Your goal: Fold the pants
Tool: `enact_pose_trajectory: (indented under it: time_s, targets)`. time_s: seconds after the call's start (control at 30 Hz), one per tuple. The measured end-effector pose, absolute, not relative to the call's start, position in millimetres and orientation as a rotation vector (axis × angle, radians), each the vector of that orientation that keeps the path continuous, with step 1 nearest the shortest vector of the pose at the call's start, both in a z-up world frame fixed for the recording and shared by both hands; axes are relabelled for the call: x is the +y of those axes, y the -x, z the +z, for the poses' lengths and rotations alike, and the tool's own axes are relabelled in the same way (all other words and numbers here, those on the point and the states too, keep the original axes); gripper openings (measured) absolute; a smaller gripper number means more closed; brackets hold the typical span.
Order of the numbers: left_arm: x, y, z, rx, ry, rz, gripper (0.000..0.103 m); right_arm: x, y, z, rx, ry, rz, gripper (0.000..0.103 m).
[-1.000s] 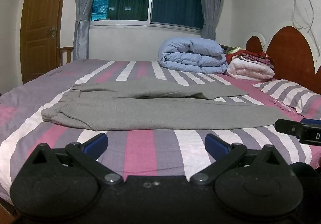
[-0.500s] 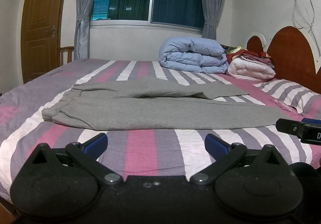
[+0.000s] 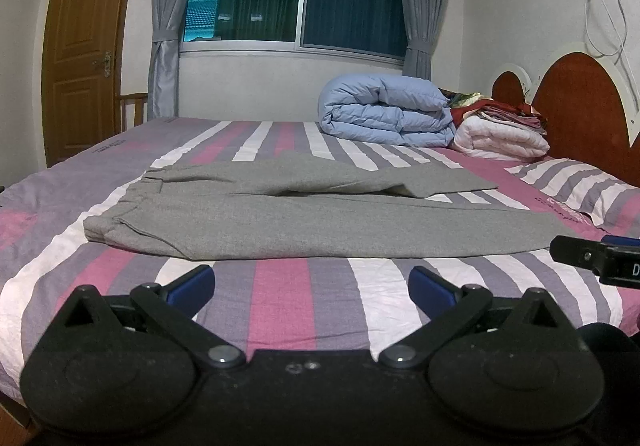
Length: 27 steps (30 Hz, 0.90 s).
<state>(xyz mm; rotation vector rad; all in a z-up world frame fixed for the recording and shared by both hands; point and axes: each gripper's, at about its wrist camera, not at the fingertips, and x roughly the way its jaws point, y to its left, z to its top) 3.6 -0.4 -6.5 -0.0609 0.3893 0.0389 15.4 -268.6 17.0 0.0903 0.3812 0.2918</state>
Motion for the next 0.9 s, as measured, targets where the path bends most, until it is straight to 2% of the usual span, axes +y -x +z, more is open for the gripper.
enact_pose_trajectory:
  time_s: [0.63,0.9]
  targets:
    - [0,-3,-6,0.392,0.069,0.040,0.097,-269,-16,12,0.399,-0.108,0.307,0.103]
    - [12,-16,-9,0.461,0.080,0.057,0.097,-268,-34,15,0.434,-0.129,0.364,0.103]
